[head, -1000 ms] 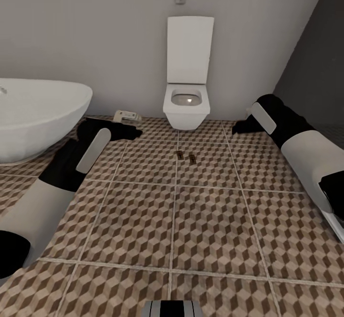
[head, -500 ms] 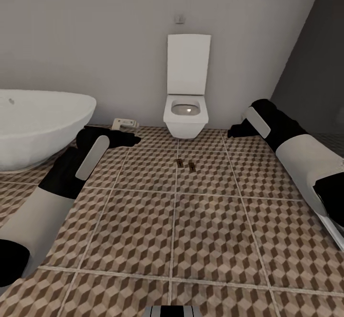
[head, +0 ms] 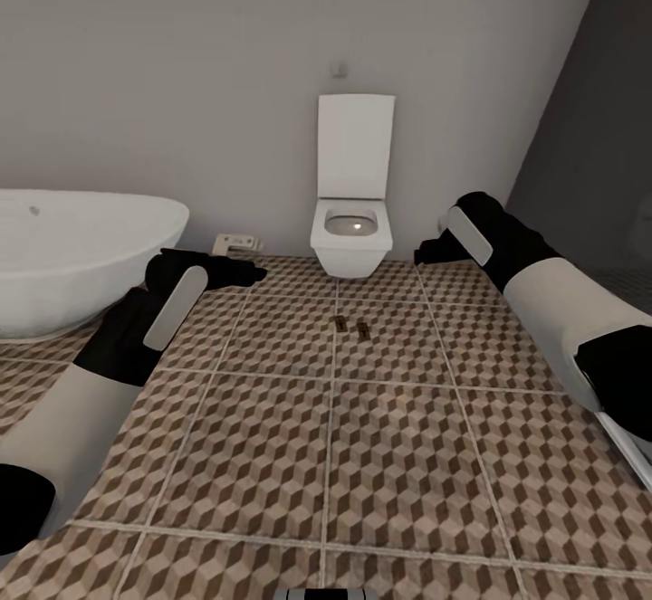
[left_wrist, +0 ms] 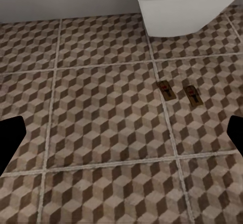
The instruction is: Take the four mousetraps from the cabinet in the bathroom and place them on the bathroom floor. Make sure all four end up on the same floor surface, and ensure that at least two of them are either under or directly next to the same bathroom sink.
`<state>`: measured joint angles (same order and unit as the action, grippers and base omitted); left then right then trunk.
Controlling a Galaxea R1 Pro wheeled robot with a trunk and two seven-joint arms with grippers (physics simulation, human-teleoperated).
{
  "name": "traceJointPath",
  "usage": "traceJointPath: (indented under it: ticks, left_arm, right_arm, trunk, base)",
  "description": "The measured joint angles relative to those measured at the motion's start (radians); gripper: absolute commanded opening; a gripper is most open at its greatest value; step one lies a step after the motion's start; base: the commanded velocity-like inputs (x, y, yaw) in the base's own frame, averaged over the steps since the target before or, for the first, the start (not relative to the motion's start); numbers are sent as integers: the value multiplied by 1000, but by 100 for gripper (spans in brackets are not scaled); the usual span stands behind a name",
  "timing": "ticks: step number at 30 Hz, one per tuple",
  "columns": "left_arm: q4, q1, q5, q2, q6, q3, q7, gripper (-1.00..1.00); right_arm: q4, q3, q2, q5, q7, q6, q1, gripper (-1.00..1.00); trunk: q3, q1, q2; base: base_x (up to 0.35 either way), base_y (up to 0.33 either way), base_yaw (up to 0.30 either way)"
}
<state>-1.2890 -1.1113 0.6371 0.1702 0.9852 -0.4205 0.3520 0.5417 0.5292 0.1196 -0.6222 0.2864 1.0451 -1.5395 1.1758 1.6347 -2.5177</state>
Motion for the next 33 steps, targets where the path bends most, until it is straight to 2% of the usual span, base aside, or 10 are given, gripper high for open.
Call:
traceJointPath:
  ticks: [33]
  left_arm:
    - [-1, 26, -1, -2, 0, -1, 2, 100]
  right_arm:
    - [0, -4, 7, 0, -1, 0, 34, 100]
  trunk:
    - [-128, -15, 8]
  base:
    - [0, 0, 0]
